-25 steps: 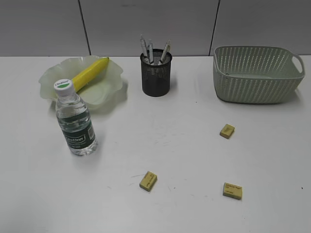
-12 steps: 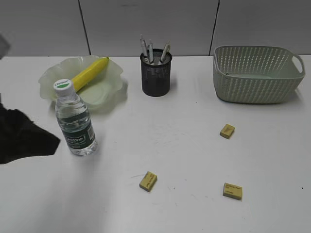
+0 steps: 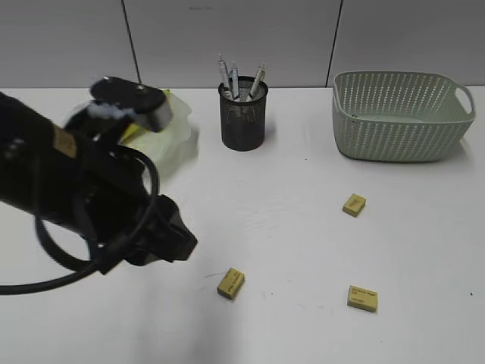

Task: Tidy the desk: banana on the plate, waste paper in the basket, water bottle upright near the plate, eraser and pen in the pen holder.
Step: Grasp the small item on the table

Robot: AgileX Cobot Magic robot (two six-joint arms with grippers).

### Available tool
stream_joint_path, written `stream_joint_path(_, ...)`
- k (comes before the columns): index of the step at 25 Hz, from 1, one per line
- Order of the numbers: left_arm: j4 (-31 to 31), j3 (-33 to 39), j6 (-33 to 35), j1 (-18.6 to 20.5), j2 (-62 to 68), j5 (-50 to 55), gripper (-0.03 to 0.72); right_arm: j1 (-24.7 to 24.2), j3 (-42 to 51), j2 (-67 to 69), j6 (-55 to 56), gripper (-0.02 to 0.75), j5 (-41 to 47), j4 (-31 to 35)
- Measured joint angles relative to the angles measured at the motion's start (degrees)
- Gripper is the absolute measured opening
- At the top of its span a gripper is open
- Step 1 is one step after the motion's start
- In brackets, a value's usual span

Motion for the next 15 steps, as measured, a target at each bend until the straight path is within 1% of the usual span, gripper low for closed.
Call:
stream_joint_path(3, 0.0, -2.6, -0.1, -2.7, 5.7, -0.8, 0.382, 0.0, 0.0, 0.0, 0.0, 0.423, 0.0, 0.0)
stream_joint_path(6, 0.0, -6.2, -0.3, -4.7, 11.4, -0.9, 0.393, 0.0, 0.0, 0.0, 0.0, 0.418, 0.0, 0.0)
stream_joint_path(8, 0.6, -9.1, -2.3, -5.5, 15.1, -0.5, 0.395, 0.0, 0.0, 0.0, 0.0, 0.415, 0.0, 0.0)
stream_joint_path(10, 3.0, -12.4, -5.6, -5.7, 18.6, 1.5, 0.395, 0.0, 0.0, 0.0, 0.0, 0.414, 0.0, 0.0)
stream_joint_path(13, 8.8, -18.2, -12.1, -5.8, 23.9, 7.6, 0.400, 0.0, 0.0, 0.0, 0.0, 0.414, 0.0, 0.0)
stream_joint_path(15, 11.1, -21.8, -14.4, -5.8, 26.6, 11.1, 0.419, 0.0, 0.0, 0.0, 0.0, 0.414, 0.0, 0.0)
